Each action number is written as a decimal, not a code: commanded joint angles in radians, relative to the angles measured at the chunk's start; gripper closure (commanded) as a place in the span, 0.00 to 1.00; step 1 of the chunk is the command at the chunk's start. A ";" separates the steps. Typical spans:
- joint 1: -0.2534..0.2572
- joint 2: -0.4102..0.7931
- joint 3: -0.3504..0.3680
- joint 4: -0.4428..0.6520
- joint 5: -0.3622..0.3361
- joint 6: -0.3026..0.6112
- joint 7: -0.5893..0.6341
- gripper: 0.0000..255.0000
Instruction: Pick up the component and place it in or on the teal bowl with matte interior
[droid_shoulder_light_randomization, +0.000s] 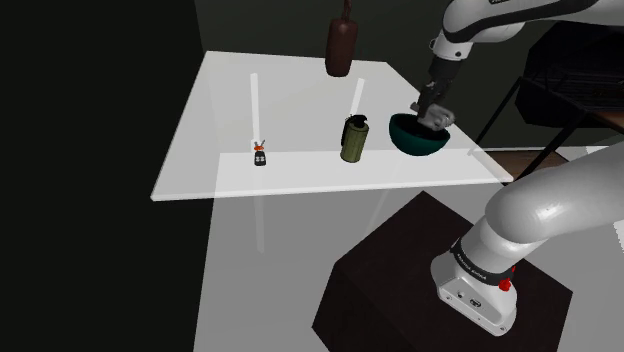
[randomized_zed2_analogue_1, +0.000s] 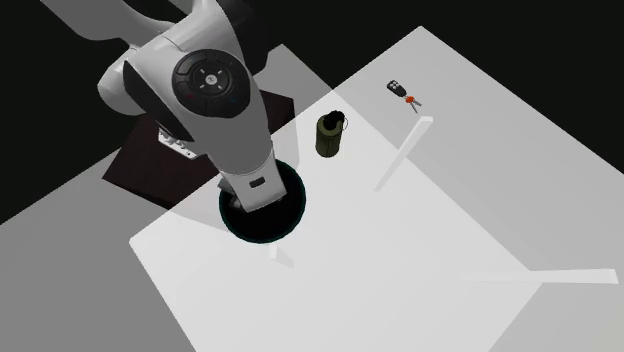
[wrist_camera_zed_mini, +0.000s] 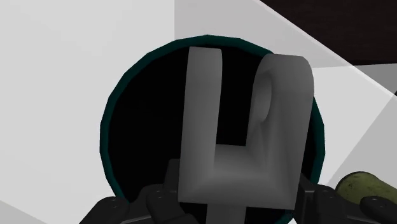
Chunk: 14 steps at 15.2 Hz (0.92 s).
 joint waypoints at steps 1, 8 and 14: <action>0.000 0.008 -0.002 -0.020 0.000 0.029 0.001 1.00; 0.000 0.026 -0.007 -0.061 -0.002 0.087 0.001 1.00; -0.001 0.025 -0.007 -0.061 -0.002 0.086 0.001 0.00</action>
